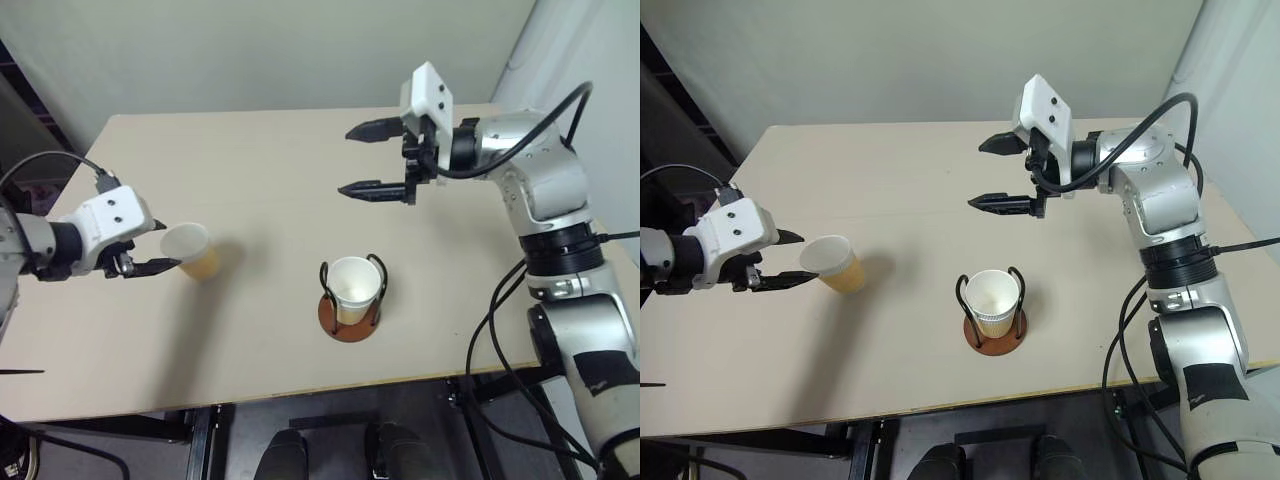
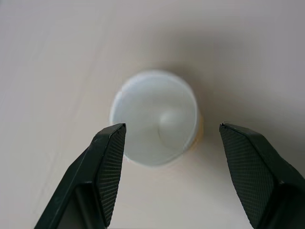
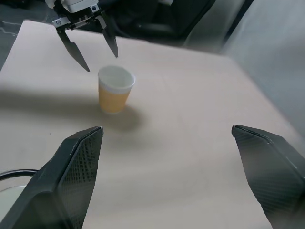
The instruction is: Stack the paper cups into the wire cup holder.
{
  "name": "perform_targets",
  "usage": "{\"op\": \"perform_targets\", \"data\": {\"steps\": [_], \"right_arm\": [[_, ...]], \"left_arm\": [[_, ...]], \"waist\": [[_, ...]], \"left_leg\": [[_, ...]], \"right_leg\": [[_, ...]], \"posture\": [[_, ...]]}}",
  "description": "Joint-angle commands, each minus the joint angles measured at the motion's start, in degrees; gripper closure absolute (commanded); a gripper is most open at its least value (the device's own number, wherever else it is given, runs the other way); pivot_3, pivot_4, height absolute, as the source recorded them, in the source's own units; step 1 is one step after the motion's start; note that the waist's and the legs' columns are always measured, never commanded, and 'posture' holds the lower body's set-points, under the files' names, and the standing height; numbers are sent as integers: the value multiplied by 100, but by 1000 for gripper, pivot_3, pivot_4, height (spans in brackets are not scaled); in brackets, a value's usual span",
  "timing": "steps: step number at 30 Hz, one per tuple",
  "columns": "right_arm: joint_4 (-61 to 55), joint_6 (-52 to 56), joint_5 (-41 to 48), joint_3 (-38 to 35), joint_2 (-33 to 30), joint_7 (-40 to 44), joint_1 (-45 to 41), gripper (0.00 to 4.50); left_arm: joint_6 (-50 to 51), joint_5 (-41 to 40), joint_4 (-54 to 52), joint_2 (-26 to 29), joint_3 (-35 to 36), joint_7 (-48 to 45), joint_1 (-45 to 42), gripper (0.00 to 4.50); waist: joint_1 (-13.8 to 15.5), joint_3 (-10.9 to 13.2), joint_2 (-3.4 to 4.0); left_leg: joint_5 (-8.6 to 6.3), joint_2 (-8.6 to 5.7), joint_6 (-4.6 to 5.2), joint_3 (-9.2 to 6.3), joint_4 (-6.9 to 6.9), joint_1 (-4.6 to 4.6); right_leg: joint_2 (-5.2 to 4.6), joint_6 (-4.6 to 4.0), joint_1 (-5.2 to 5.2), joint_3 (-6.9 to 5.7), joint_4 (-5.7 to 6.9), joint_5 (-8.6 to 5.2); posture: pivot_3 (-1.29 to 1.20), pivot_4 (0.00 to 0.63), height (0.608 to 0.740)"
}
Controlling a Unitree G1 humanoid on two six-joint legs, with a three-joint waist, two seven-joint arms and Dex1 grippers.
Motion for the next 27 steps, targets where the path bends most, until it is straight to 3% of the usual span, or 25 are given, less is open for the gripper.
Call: {"op": "perform_targets", "data": {"steps": [1, 4, 7, 14, 15, 18, 20, 22, 27], "right_arm": [[-311, -31, 5, -96, -55, -68, -42, 25], [-412, 42, 13, -114, -110, -84, 4, 25], [-500, 101, 9, -121, -146, -117, 34, 0], [-631, 190, 10, -150, -260, -167, 109, 0], [-640, 199, 17, -159, -275, -168, 117, 0], [-714, 231, 104, -217, -387, -65, 175, 0], [-963, 417, 522, -358, -638, 442, 315, 0], [-1466, 540, 1048, -509, -1208, 1335, 676, 0], [-1454, 90, 1120, -745, -2547, 2299, 1333, 0]], "left_arm": [[-301, 209, 191, -114, -202, -151, -295, 1133], [-571, 584, 679, -407, -600, -105, -648, 1133], [-717, 643, 880, -543, -722, -289, -801, 1733], [-864, 715, 1015, -570, -726, -525, -850, 4263], [-846, 666, 976, -585, -686, -561, -894, 4444], [-651, 104, 598, -601, -402, -945, -1019, 4444], [-359, -519, 159, -619, -156, -1305, -1130, 4444], [134, -1364, -499, -702, 73, -1646, -1344, 4444], [963, -2576, -1502, -1368, -189, -1933, -2514, 4444]], "waist": [[-2, 0, 0], [0, 0, 0], [-3, 0, 0], [-10, 0, -1], [-11, -1, -1], [-12, -1, -1], [4, -2, -3], [63, -6, -10], [150, -7, -12]], "left_leg": [[5, 0, -9, -1, 11, -7], [-8, -3, -22, -1, 13, -15], [-22, -2, -29, -4, 29, -23], [-29, 2, -28, -6, 55, -37], [-29, 1, -28, -10, 57, -37], [-29, 1, -28, -12, 60, -37], [-29, 0, -27, -12, 60, -39], [-26, -1, -22, -14, 61, -53], [-5, -28, -40, 19, 102, -73]], "right_leg": [[0, 30, -2, -2, -4, 18], [-1, 33, -5, -2, -14, 18], [0, 35, -9, -3, -17, 19], [5, 40, -20, -3, -12, 22], [5, 44, -20, -4, -12, 24], [5, 53, -19, -3, -8, 30], [5, 58, -19, -3, -7, 33], [6, 58, -18, -8, -8, 32], [6, 58, 6, -5, -19, 30]], "posture": [[0, 150, 740], [0, 150, 740], [0, 150, 740], [0, 150, 740], [0, 150, 740], [0, 150, 740], [0, 150, 740], [0, 150, 740], [0, 150, 740]]}}
